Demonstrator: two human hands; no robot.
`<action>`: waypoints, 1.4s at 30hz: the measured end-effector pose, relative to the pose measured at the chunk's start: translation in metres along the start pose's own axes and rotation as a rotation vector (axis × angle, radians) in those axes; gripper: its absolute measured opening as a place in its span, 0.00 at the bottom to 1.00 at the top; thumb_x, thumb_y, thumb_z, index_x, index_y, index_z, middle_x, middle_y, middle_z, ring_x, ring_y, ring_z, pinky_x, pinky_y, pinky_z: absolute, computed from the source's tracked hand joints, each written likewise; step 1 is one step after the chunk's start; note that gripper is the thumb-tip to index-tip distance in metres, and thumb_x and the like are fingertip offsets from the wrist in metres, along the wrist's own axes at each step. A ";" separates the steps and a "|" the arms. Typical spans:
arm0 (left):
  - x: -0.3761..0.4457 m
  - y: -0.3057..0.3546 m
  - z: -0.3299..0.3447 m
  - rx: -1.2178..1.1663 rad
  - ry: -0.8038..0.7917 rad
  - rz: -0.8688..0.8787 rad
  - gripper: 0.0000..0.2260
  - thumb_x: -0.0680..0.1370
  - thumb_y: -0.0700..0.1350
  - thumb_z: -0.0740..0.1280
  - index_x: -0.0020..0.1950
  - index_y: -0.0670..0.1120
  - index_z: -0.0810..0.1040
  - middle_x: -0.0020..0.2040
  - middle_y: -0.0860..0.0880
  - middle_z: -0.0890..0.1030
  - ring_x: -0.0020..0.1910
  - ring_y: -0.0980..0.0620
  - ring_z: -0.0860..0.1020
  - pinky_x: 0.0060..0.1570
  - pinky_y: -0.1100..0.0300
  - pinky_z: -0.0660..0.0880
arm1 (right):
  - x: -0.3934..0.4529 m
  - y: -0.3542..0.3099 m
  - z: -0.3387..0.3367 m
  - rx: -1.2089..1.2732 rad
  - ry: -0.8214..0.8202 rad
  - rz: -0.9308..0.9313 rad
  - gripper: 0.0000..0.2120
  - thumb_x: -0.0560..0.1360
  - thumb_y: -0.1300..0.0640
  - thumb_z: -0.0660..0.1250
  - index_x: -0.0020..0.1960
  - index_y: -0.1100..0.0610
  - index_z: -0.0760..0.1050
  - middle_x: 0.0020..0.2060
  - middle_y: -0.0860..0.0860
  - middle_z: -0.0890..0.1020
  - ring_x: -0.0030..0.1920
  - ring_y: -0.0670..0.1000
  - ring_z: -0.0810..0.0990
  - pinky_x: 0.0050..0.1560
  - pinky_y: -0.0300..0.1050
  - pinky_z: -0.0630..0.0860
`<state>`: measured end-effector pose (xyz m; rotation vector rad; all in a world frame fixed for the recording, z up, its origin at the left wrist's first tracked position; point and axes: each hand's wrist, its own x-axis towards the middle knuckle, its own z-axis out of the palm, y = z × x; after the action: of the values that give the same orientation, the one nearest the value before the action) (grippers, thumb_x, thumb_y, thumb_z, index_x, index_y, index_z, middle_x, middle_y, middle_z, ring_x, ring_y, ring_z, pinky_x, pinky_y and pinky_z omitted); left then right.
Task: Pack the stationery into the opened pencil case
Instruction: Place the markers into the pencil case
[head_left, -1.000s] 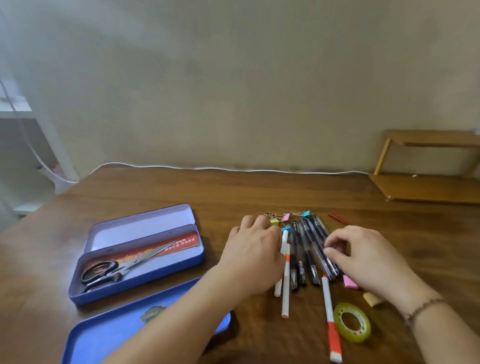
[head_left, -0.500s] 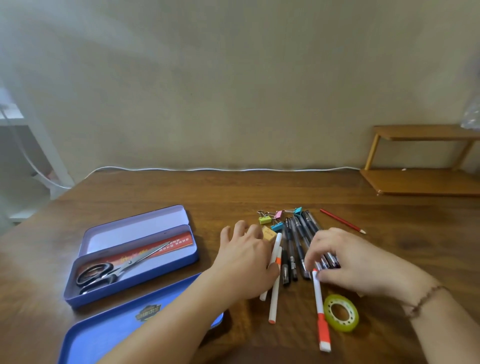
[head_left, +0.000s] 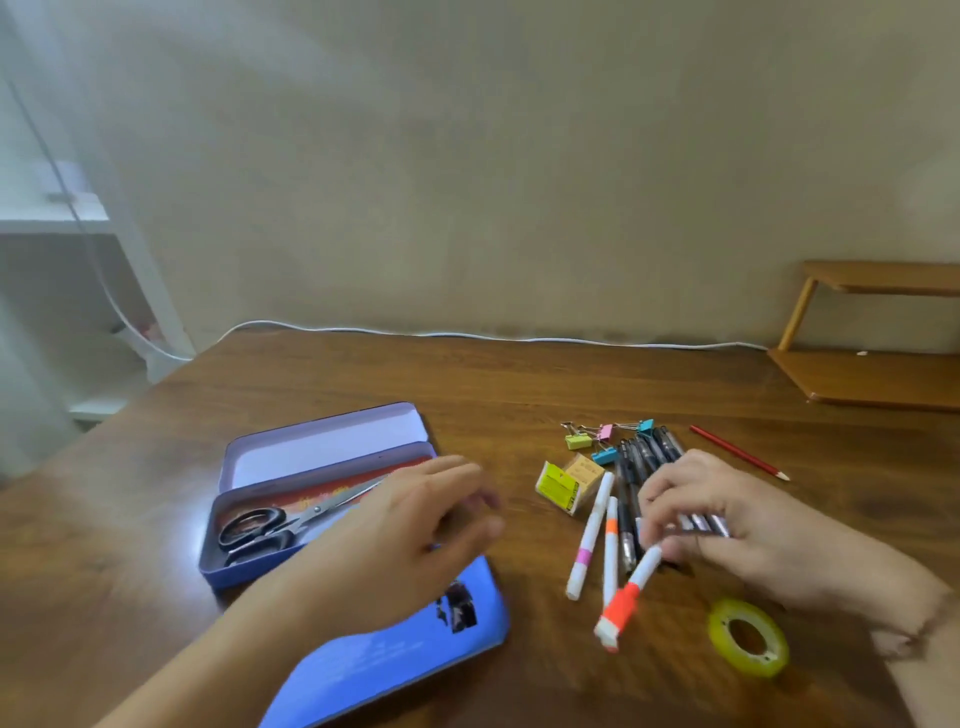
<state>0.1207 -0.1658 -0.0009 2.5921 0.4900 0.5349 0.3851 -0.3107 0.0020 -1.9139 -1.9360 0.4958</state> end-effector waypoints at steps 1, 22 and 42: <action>-0.006 -0.004 -0.007 -0.054 0.007 -0.009 0.07 0.81 0.53 0.60 0.51 0.55 0.76 0.47 0.58 0.79 0.48 0.57 0.77 0.46 0.56 0.75 | 0.008 -0.008 0.003 0.026 0.094 -0.047 0.08 0.73 0.54 0.72 0.42 0.40 0.80 0.47 0.39 0.79 0.53 0.45 0.76 0.52 0.45 0.73; -0.070 -0.176 -0.069 -0.144 0.391 -0.461 0.06 0.73 0.38 0.73 0.44 0.49 0.84 0.41 0.51 0.85 0.41 0.53 0.79 0.40 0.72 0.71 | 0.217 -0.140 0.130 -0.122 0.287 -0.181 0.06 0.76 0.56 0.67 0.50 0.51 0.82 0.48 0.48 0.79 0.47 0.52 0.78 0.45 0.45 0.74; -0.068 -0.155 -0.063 0.034 0.485 -0.370 0.07 0.72 0.42 0.75 0.46 0.52 0.81 0.45 0.57 0.81 0.46 0.55 0.77 0.48 0.59 0.75 | 0.131 -0.094 0.043 -0.189 0.343 -0.108 0.04 0.73 0.51 0.70 0.45 0.42 0.79 0.42 0.40 0.82 0.42 0.43 0.78 0.43 0.49 0.78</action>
<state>-0.0045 -0.0427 -0.0438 2.3063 1.1147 1.0271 0.2812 -0.1806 0.0139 -1.8453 -1.8960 -0.0485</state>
